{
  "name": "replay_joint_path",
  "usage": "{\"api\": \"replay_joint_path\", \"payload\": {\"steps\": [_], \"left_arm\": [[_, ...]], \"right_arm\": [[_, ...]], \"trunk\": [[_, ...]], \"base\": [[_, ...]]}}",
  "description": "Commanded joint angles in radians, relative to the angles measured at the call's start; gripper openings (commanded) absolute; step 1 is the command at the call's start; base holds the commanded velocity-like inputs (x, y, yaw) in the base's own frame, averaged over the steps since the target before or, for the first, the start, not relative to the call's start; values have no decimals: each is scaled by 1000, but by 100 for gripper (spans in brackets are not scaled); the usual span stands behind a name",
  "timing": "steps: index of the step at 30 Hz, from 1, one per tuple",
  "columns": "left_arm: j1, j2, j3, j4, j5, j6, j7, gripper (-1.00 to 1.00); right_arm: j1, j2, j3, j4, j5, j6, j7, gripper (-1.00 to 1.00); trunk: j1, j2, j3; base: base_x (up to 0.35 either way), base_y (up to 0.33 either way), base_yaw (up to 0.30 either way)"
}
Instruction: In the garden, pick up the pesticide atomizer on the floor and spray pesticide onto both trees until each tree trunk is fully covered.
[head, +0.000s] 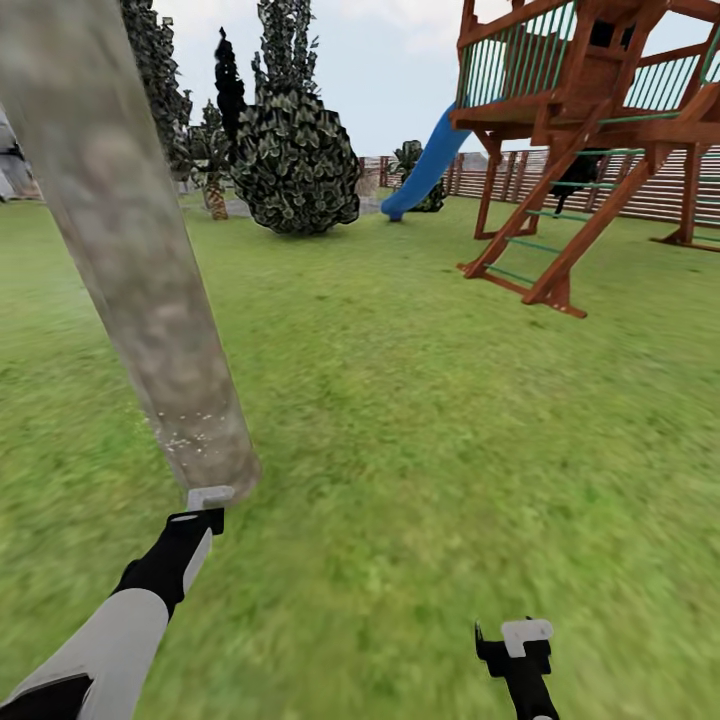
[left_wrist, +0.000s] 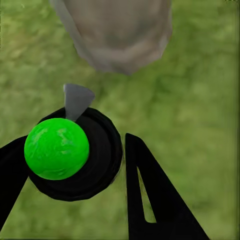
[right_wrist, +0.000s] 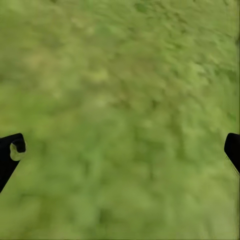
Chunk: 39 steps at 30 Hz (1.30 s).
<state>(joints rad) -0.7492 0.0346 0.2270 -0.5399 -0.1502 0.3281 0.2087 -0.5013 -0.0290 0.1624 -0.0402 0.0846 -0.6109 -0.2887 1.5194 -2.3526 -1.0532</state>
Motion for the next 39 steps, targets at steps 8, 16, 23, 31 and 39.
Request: {"api": "replay_joint_path", "payload": {"steps": [8, 16, 23, 31, 39], "left_arm": [[-1, -1, 3, -2, -11, 6, -2, -100], [-1, -1, 2, -2, -11, 6, -2, -100], [0, 4, 0, 4, -14, 8, -2, -100], [0, -1, 2, 9, -11, 8, -2, -100], [-1, -2, 0, 3, -11, 8, -2, -100]], "right_arm": [[0, 0, 5, 0, 9, 2, -10, 100], [0, 0, 5, 0, 9, 1, -9, 100], [0, 0, 5, 0, 9, 2, -10, 100], [0, 0, 5, 0, 9, 1, -10, 100], [0, 0, 5, 0, 9, 2, -10, 100]], "trunk": [[0, 0, -1], [0, 0, -1], [0, 0, -1], [0, 0, -1], [0, 0, -1]], "base": [[141, -268, 268], [138, -268, 277], [138, -268, 276], [138, -268, 85], [109, -268, 0]]}}
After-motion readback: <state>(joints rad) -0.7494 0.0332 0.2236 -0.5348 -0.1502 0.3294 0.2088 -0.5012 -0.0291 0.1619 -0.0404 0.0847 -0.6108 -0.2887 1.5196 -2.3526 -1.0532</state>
